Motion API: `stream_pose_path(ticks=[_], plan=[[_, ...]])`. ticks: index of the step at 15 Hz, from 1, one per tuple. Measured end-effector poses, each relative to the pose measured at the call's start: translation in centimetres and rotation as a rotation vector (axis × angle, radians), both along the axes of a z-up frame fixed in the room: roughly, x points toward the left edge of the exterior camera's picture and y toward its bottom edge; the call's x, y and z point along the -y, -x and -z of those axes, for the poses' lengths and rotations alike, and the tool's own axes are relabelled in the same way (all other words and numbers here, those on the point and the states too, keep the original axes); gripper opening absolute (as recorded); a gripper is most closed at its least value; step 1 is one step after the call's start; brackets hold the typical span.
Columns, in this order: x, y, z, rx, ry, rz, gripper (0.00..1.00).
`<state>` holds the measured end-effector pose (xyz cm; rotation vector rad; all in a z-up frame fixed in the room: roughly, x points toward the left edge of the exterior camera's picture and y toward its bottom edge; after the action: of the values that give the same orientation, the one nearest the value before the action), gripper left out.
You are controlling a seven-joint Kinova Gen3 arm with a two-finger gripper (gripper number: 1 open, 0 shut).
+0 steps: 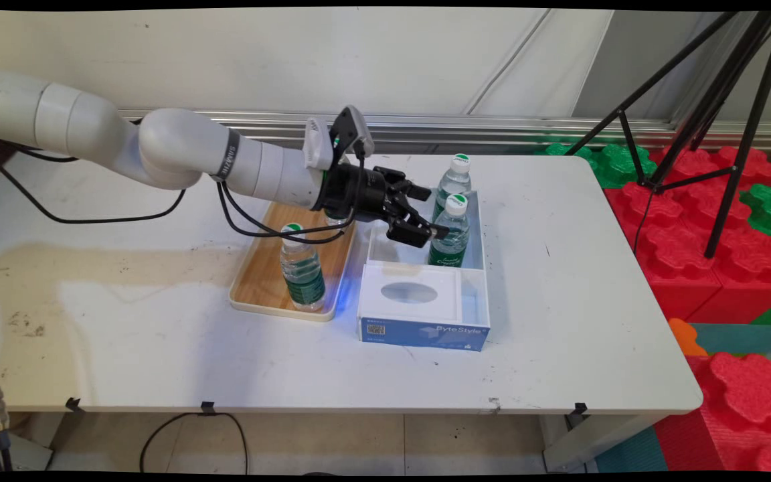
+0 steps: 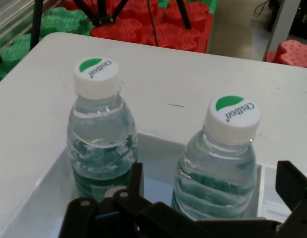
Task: Pick up the green bottle from the white box
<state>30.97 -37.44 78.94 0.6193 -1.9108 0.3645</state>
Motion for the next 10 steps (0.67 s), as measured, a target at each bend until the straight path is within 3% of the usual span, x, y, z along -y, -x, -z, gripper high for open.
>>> stream_pose_path(ticks=[10], plan=[[0.3,1.5,1.3,0.002,-0.026,-0.006,1.00]])
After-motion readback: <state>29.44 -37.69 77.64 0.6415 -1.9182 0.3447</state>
